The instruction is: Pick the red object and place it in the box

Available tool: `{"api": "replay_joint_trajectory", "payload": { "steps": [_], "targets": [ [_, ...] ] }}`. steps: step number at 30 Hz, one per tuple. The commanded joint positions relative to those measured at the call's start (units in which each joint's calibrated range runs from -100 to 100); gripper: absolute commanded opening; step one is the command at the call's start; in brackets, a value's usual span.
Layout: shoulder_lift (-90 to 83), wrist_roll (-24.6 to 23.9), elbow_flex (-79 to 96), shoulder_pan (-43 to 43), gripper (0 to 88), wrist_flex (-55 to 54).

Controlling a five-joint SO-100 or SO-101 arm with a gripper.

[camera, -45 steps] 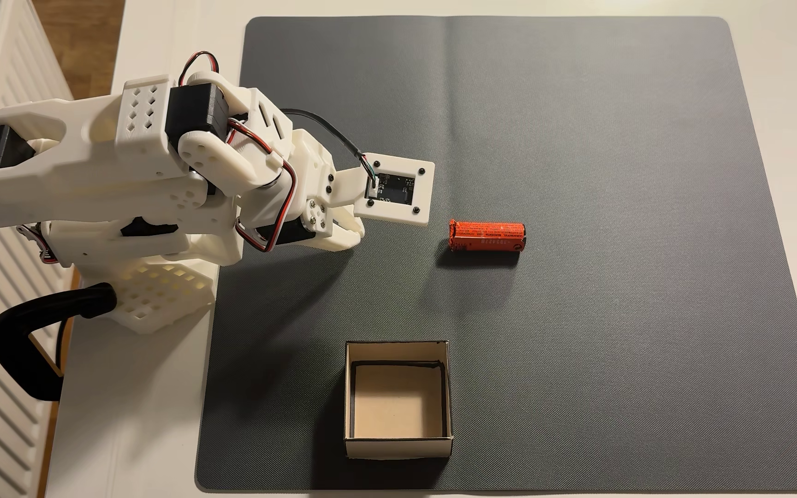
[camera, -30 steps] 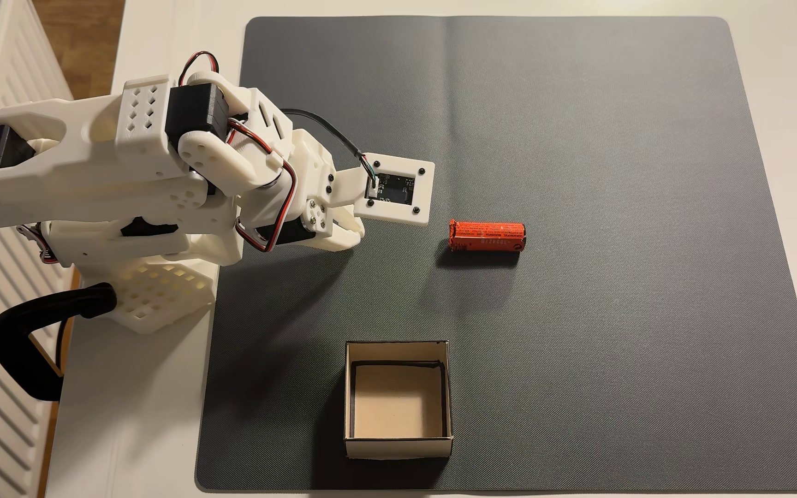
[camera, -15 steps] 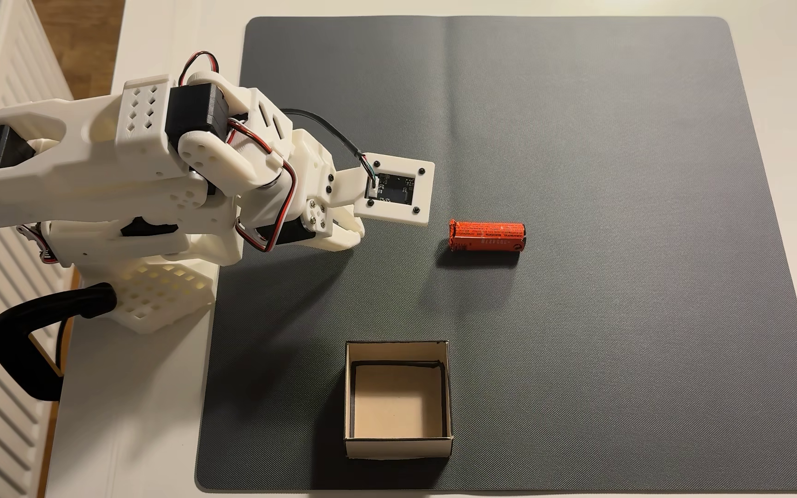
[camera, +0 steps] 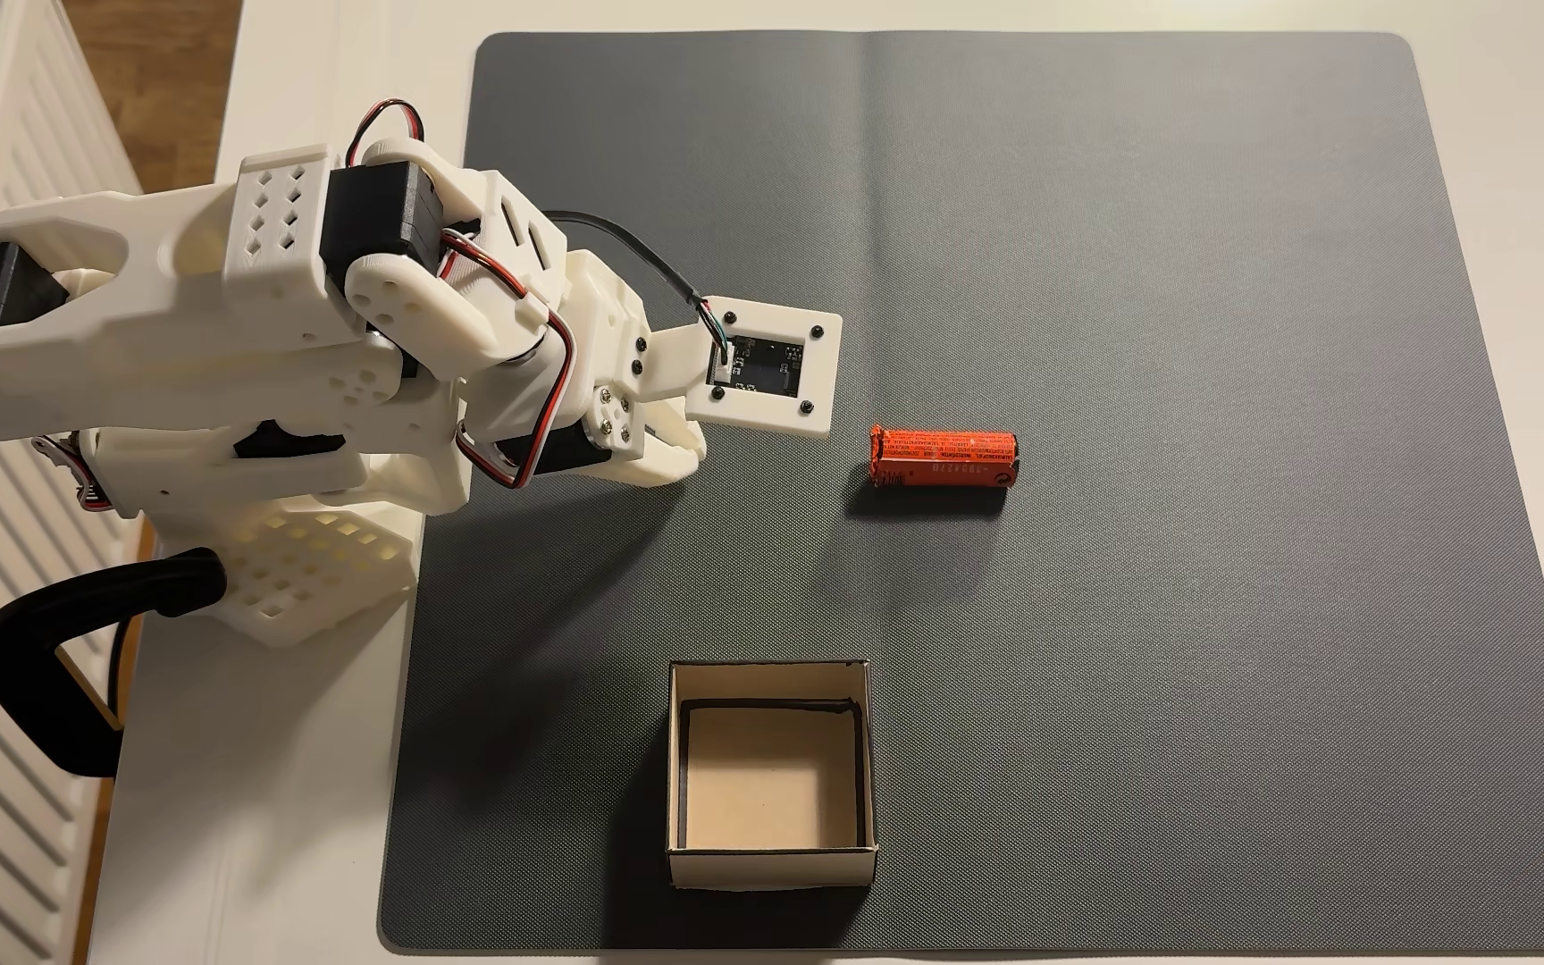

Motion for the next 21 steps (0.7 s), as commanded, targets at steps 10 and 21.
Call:
{"api": "replay_joint_trajectory", "payload": {
  "steps": [10, 21],
  "targets": [
    [0.4, -0.1, 0.5, 0.1, 1.2, 0.6],
    [0.3, 0.2, 0.5, -0.1, 0.8, -16.4]
  ]
}}
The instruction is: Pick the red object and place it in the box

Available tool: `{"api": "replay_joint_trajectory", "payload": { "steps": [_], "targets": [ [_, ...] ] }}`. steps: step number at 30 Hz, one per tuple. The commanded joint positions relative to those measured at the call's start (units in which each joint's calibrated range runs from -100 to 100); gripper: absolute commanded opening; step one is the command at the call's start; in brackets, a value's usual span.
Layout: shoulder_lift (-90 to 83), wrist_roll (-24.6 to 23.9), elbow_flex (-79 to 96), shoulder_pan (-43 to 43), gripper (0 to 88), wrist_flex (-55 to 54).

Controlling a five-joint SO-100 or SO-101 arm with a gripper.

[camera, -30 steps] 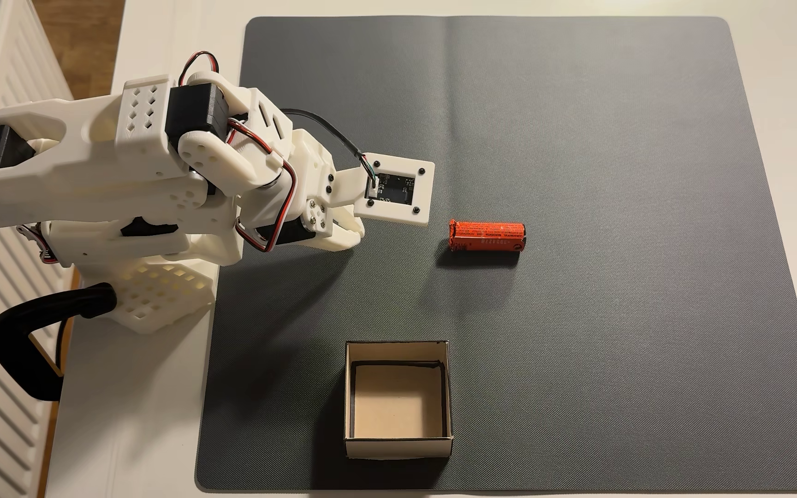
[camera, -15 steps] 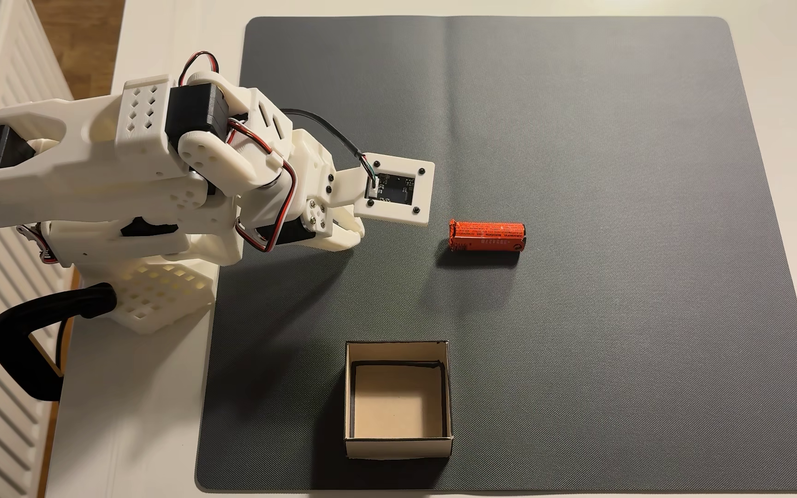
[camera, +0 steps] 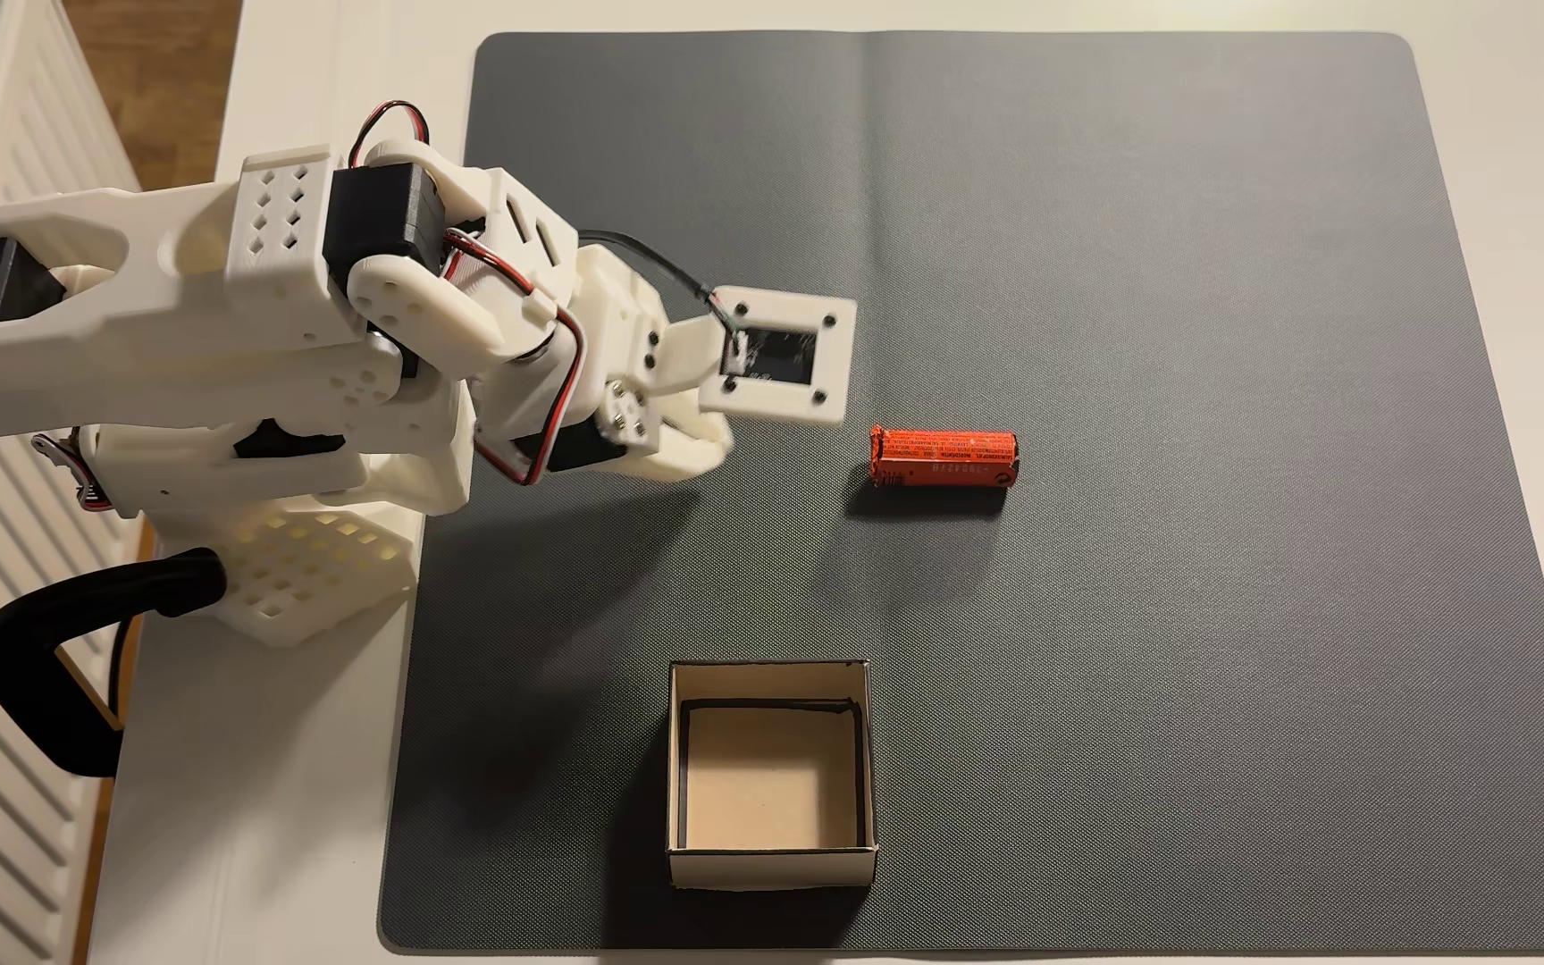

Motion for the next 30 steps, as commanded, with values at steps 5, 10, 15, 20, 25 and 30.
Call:
{"api": "replay_joint_trajectory", "payload": {
  "steps": [5, 10, 15, 20, 25, 30],
  "targets": [
    [-0.4, 0.2, 0.3, 0.0, 0.8, -16.8],
    [-0.4, 0.3, -2.6, 0.1, 0.8, -20.7],
    [0.3, 0.3, -4.4, 0.1, 0.8, -20.6],
    [0.4, 0.3, -7.1, 0.1, 0.8, -20.0],
    [0.5, 0.3, -11.1, -0.4, 0.8, -16.3],
    [1.2, 0.7, -12.1, -0.3, 0.8, -14.9]
  ]
}}
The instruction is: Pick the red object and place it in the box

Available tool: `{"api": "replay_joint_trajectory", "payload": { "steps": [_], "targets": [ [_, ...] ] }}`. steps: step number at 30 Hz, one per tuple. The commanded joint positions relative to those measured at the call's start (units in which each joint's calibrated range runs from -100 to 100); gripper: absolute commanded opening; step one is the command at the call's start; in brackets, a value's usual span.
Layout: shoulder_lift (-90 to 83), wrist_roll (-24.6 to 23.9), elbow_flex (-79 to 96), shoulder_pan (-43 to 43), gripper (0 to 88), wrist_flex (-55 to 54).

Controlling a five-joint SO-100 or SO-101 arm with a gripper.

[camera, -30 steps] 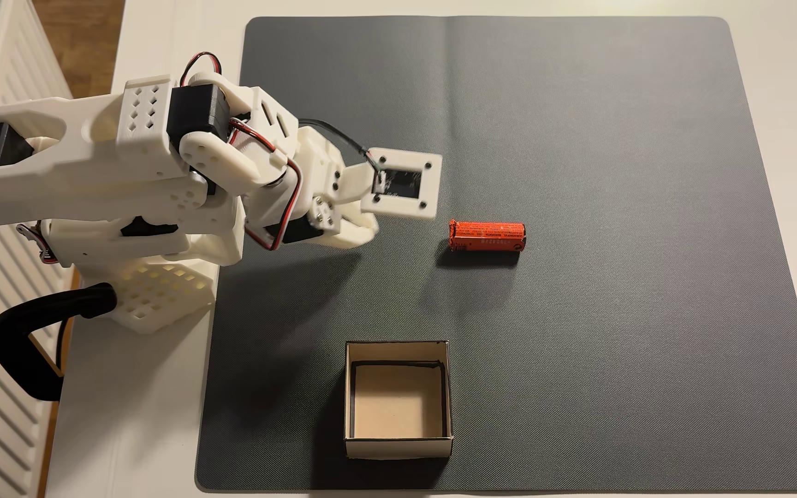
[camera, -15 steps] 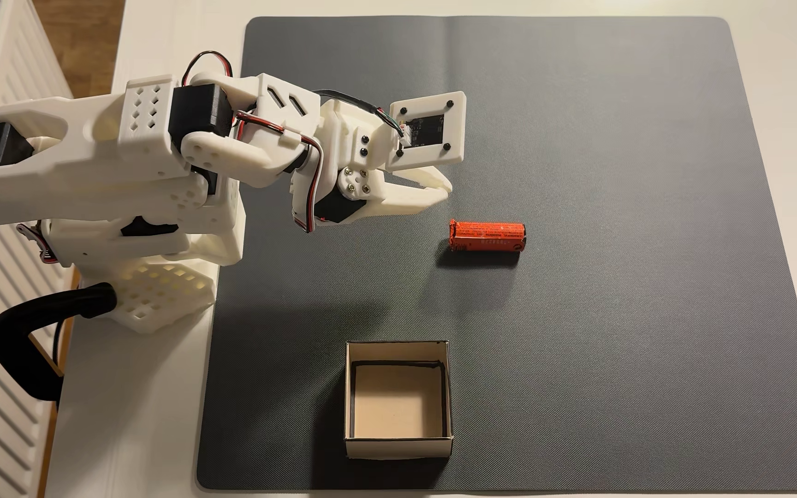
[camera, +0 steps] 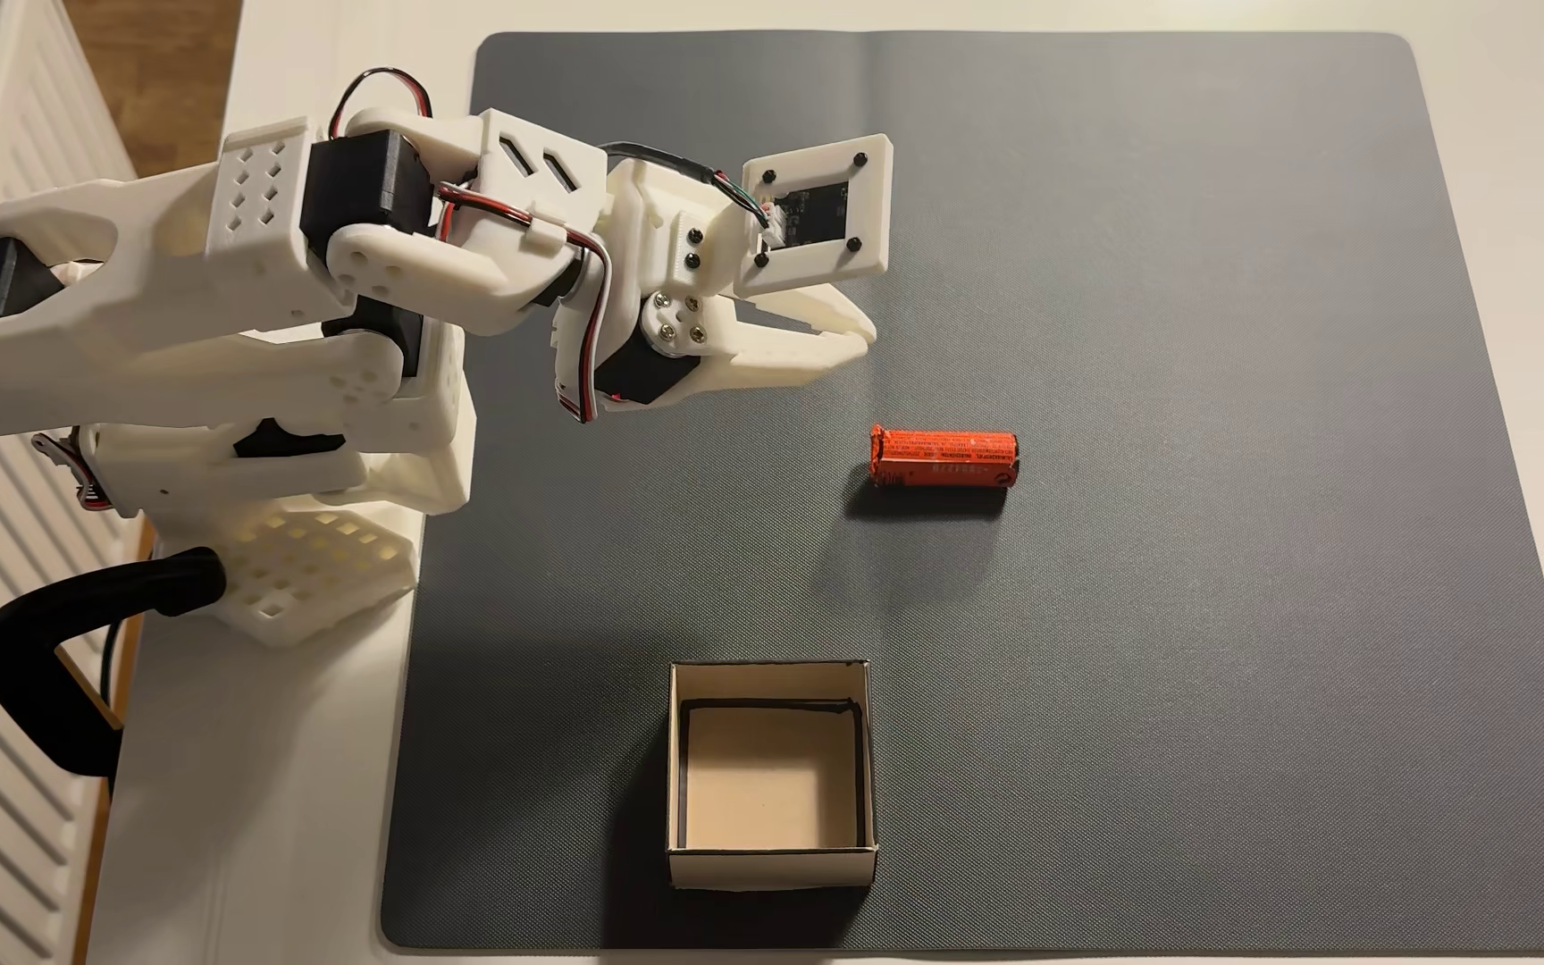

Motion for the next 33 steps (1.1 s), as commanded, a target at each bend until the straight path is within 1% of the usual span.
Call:
{"api": "replay_joint_trajectory", "payload": {
  "steps": [1, 3, 7, 12, 14, 18, 21, 25, 33],
  "targets": [
    [2.0, 1.2, -3.1, 0.1, 0.8, -0.1],
    [5.4, 2.0, -5.4, 0.2, 0.8, 0.0],
    [17.0, 2.0, -11.1, 0.3, 0.8, -0.8],
    [32.0, 2.2, -15.5, 2.6, 2.8, -8.7],
    [36.3, 2.2, -16.2, 3.3, 7.3, -11.1],
    [42.7, 2.1, -15.9, 3.4, 19.2, -17.5],
    [46.8, 1.8, -15.5, 3.0, 24.1, -21.9],
    [52.7, 1.7, -15.5, 2.7, 25.1, -27.3],
    [63.2, 1.4, -16.4, -1.4, 24.9, -35.8]
  ]
}}
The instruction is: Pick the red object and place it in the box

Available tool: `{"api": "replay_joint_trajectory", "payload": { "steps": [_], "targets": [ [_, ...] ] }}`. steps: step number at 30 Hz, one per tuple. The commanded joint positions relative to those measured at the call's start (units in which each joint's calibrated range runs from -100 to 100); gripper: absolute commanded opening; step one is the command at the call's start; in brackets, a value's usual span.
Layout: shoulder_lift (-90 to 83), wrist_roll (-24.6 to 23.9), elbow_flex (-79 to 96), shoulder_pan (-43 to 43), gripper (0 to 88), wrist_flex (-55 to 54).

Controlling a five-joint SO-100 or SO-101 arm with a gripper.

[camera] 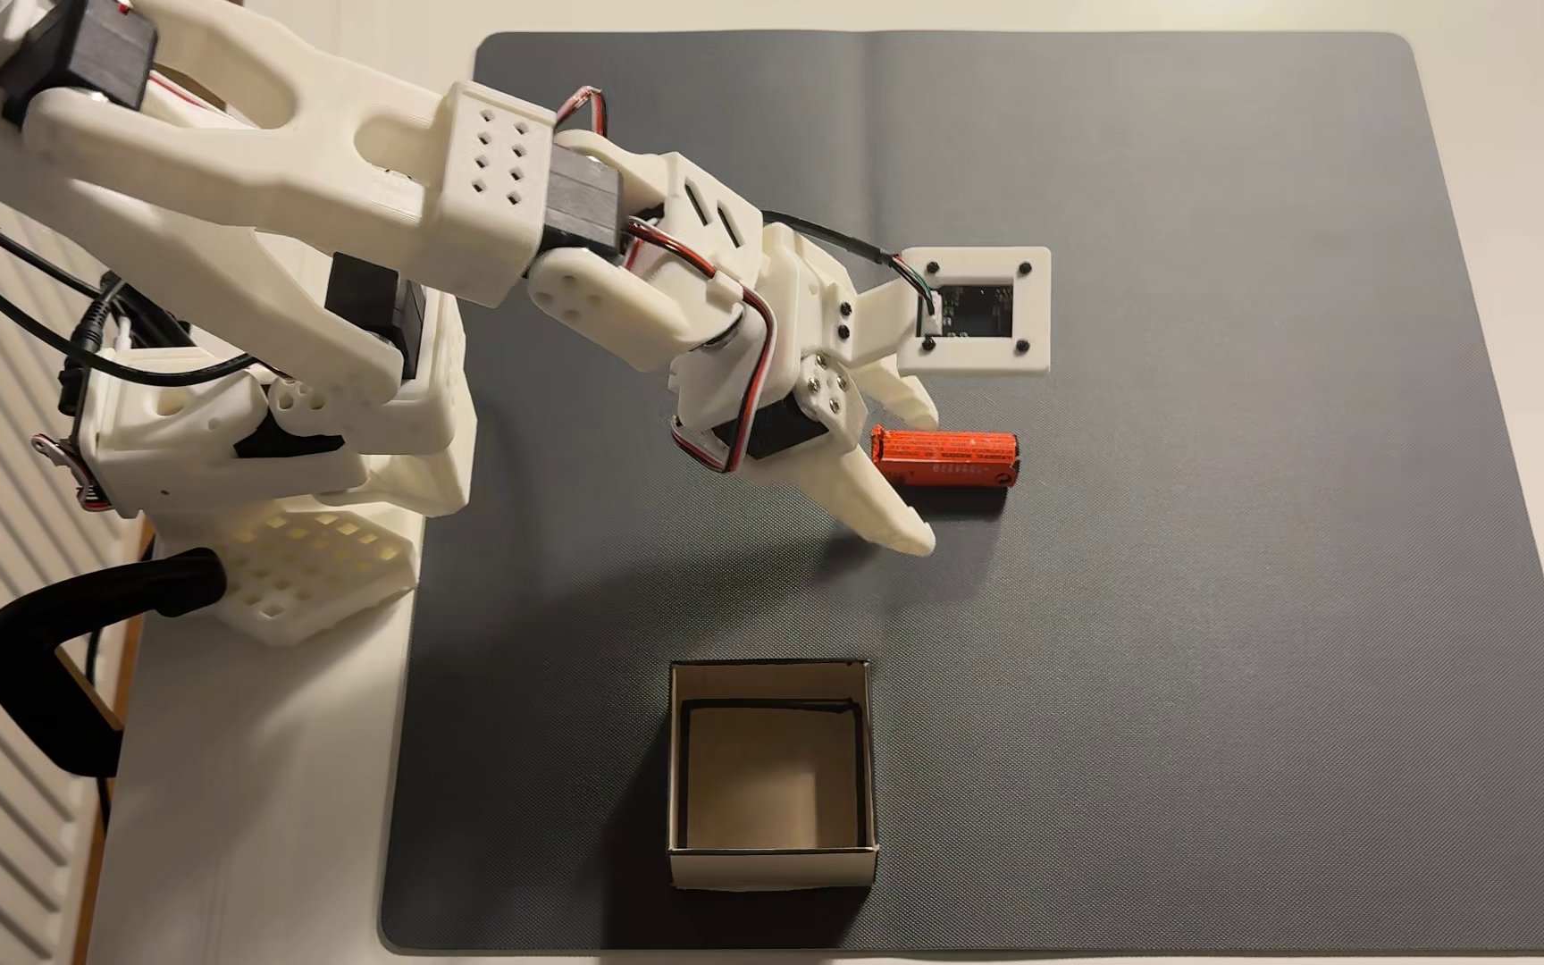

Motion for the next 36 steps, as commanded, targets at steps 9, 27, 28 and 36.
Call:
{"api": "replay_joint_trajectory", "payload": {
  "steps": [9, 27, 28, 36],
  "targets": [
    [8.2, -2.2, -2.4, -4.7, 24.8, -10.8],
    [21.1, -1.8, -7.9, -4.2, 20.4, -13.9],
    [21.4, -1.8, -7.9, -4.2, 17.8, -13.8],
    [22.1, -1.7, -7.3, -4.2, 5.5, -13.6]
  ]
}}
